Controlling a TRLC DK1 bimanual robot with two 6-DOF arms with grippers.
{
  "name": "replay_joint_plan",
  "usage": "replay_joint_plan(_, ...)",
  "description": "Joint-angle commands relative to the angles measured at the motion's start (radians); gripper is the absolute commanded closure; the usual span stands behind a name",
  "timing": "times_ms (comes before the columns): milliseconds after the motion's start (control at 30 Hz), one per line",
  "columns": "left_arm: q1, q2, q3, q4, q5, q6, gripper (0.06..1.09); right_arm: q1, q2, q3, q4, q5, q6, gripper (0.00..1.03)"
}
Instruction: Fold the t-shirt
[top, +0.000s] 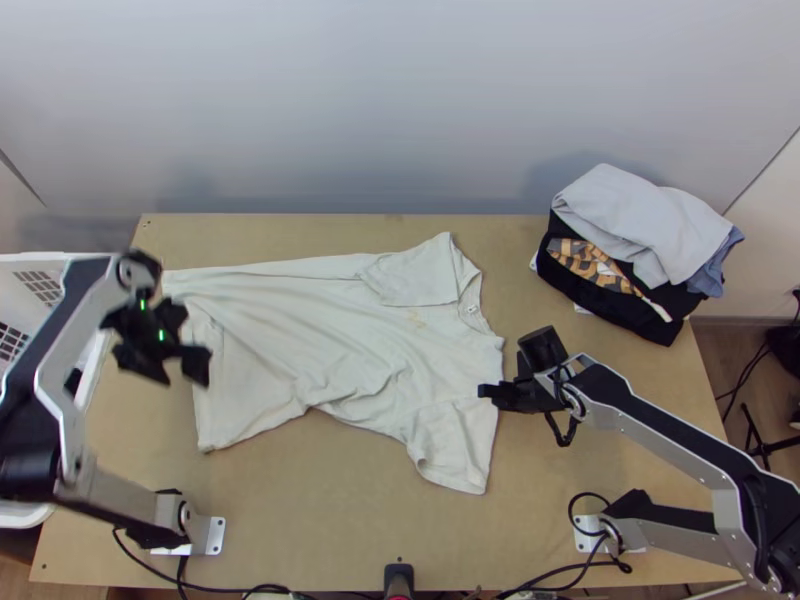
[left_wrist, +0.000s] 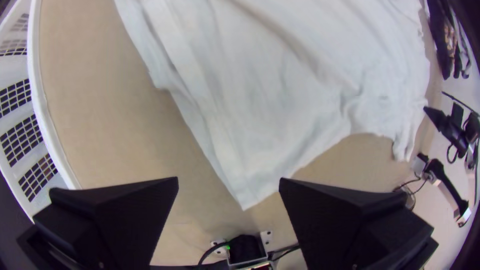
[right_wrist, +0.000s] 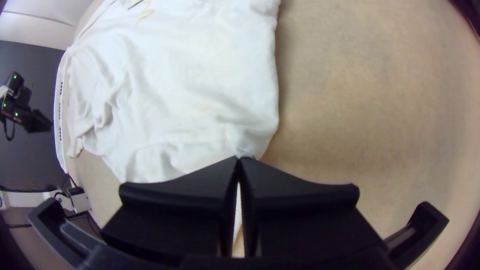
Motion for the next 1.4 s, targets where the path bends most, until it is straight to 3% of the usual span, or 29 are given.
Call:
replay_joint_plan(0, -0.054, -0.241, -0.346, 0.066, -0.002, 0.027, 0.11, -0.008, 0.018, -0.002, 0.001, -0.002, 0.004, 1.0)
replay_joint_plan(233, -0.081, -0.303, -0.549, 0.184, -0.034, 0.064, 0.11, -0.008, 0.031, 0.008, 0.008, -0.001, -0.007, 1.0)
replay_joint_plan(467, -0.088, -0.32, -0.578, 0.261, -0.028, 0.126, 0.11, 0.003, 0.013, 0.001, 0.008, -0.001, -0.005, 1.0)
replay_joint_plan(567, -0.088, -0.32, -0.572, 0.279, -0.022, 0.121, 0.21, 0.006, 0.01, -0.005, 0.008, -0.001, 0.0, 1.0)
replay_joint_plan(733, -0.091, -0.317, -0.572, 0.282, -0.017, 0.11, 0.22, 0.008, 0.01, -0.018, 0.02, -0.001, 0.001, 1.0)
replay_joint_plan(833, -0.091, -0.311, -0.589, 0.319, -0.005, 0.109, 0.34, 0.008, 0.01, -0.018, 0.023, -0.001, 0.001, 1.0)
replay_joint_plan(967, -0.091, -0.288, -0.592, 0.313, 0.026, 0.113, 0.35, 0.008, 0.008, -0.018, 0.023, -0.001, 0.0, 1.0)
replay_joint_plan(1100, -0.085, -0.29, -0.576, 0.325, 0.101, 0.112, 0.73, 0.006, 0.001, -0.028, 0.023, 0.001, -0.007, 1.0)
replay_joint_plan(1167, -0.081, -0.29, -0.575, 0.334, 0.106, 0.107, 0.82, 0.005, -0.002, -0.032, 0.023, 0.001, -0.008, 1.0)
replay_joint_plan(1367, -0.051, -0.31, -0.555, 0.334, 0.11, 0.104, 0.83, -0.017, -0.015, -0.038, 0.023, 0.001, -0.013, 1.0)
